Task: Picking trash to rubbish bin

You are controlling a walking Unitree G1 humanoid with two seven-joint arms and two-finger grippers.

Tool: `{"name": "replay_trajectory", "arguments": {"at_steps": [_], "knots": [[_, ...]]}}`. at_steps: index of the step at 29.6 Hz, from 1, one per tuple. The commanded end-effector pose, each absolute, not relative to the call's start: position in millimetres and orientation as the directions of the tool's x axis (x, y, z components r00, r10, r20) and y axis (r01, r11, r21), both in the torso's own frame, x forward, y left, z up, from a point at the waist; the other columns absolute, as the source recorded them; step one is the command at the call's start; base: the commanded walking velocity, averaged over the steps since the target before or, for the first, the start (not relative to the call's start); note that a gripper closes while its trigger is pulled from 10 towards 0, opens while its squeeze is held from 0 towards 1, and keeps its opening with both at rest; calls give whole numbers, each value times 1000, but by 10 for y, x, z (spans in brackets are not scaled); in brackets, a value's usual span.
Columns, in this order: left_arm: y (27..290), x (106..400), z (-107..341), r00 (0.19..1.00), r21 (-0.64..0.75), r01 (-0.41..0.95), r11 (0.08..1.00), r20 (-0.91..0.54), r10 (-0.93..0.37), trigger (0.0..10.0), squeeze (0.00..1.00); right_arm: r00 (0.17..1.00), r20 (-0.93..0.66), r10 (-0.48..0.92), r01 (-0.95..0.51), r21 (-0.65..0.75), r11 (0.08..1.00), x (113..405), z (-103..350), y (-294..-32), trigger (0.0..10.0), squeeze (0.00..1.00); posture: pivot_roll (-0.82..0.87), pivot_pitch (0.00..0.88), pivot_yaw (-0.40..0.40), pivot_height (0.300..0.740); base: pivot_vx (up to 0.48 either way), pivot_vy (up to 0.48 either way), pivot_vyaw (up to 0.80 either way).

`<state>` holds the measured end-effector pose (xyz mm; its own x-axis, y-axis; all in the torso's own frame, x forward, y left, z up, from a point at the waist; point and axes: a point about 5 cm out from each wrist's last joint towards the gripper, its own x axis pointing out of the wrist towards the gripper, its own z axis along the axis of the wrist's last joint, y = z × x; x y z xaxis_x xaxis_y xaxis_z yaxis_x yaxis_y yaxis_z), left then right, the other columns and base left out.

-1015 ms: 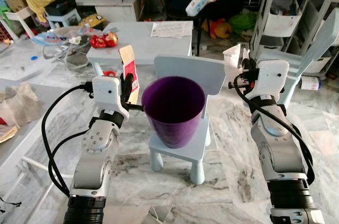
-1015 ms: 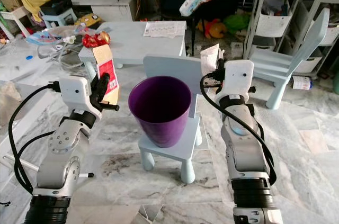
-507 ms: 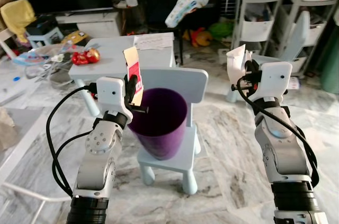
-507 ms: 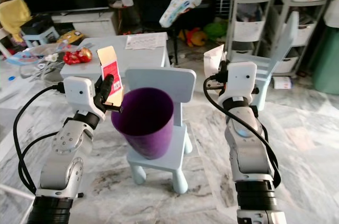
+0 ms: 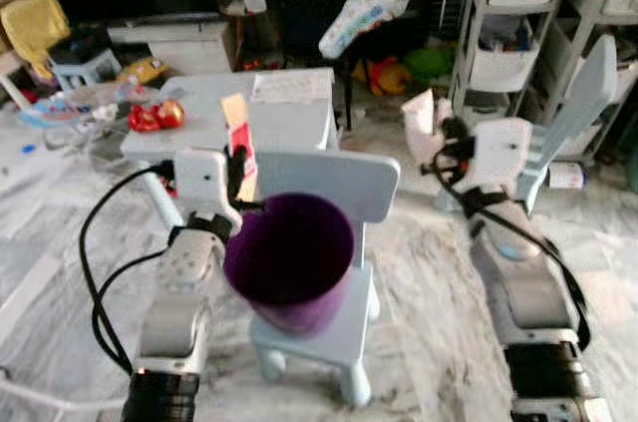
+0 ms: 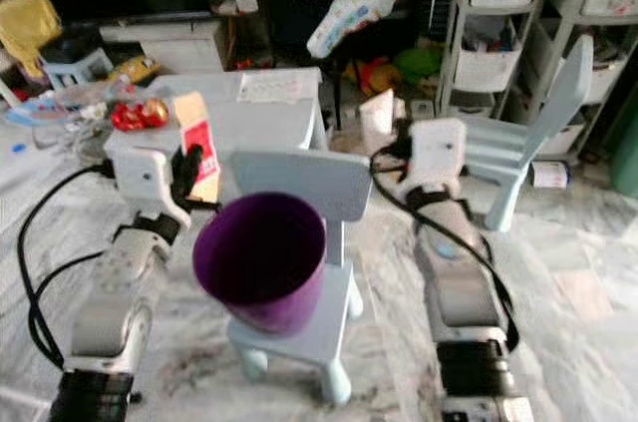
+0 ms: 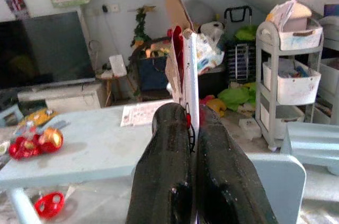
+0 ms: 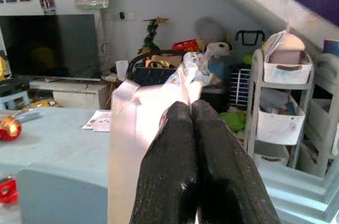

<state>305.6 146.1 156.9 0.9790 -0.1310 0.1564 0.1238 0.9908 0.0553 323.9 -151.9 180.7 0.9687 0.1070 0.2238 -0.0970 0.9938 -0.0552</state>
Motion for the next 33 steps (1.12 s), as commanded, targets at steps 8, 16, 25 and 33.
{"name": "replay_trajectory", "arguments": {"at_steps": [8,16,25,33], "knots": [[1800,2903,926,999,142,23,990,-49,-16,10000,0,949,99,299,-298,-25,954,3177,1431,-1209,10000,0,9,31,62,740,0,0,0],[2019,2673,608,991,213,-5,977,-128,33,10000,0,929,-28,368,-367,38,929,3230,1057,-1089,10000,0,54,25,73,740,0,0,0],[1945,2468,503,984,195,80,977,-172,-46,10000,0,889,-249,384,-356,150,922,3336,603,-1069,10000,0,103,39,82,740,0,0,0],[1966,2370,497,981,196,89,977,-188,-52,10000,0,870,-316,379,-348,152,925,3342,487,-1052,10000,0,127,61,90,740,0,0,0]]}}
